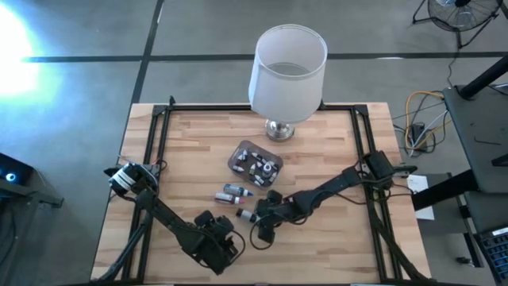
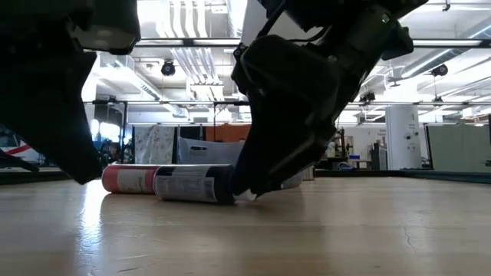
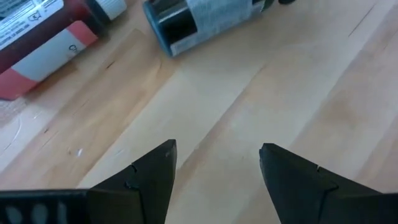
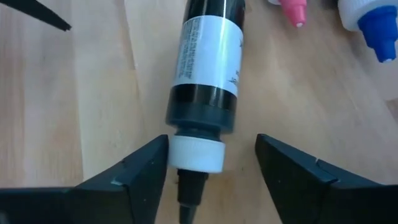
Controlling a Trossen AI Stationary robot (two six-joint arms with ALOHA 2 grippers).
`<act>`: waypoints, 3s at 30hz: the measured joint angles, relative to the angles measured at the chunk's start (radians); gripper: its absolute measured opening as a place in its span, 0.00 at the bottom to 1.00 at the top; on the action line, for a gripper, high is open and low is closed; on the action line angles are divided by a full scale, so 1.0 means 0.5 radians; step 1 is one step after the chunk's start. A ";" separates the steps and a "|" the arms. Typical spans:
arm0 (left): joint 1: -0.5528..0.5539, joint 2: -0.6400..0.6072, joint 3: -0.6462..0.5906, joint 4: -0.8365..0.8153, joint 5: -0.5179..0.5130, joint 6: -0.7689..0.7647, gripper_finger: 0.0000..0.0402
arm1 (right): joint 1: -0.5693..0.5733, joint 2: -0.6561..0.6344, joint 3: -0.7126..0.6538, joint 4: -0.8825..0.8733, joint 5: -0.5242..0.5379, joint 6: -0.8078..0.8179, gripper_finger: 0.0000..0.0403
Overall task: Pick & Place food coloring
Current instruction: Put the large black food coloring into the black bin
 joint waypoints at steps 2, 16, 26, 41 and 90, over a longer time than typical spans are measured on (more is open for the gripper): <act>0.000 0.000 -0.025 -0.004 0.003 -0.009 0.52 | -0.001 0.000 -0.001 -0.007 0.003 -0.026 0.53; 0.017 0.000 -0.109 0.046 0.046 -0.187 0.52 | -0.127 -0.316 0.118 -0.823 -0.067 -0.809 0.08; 0.018 0.000 -0.108 0.125 -0.175 -0.326 0.52 | -0.329 -0.595 0.441 -2.020 -0.054 -1.267 0.07; 0.023 0.000 -0.108 0.205 -0.343 -0.380 0.52 | -0.571 -0.468 0.443 -2.992 -0.530 -0.889 0.11; 0.019 0.000 -0.110 0.223 -0.342 -0.213 0.52 | 0.088 -1.654 -0.847 -2.035 -0.388 0.120 0.60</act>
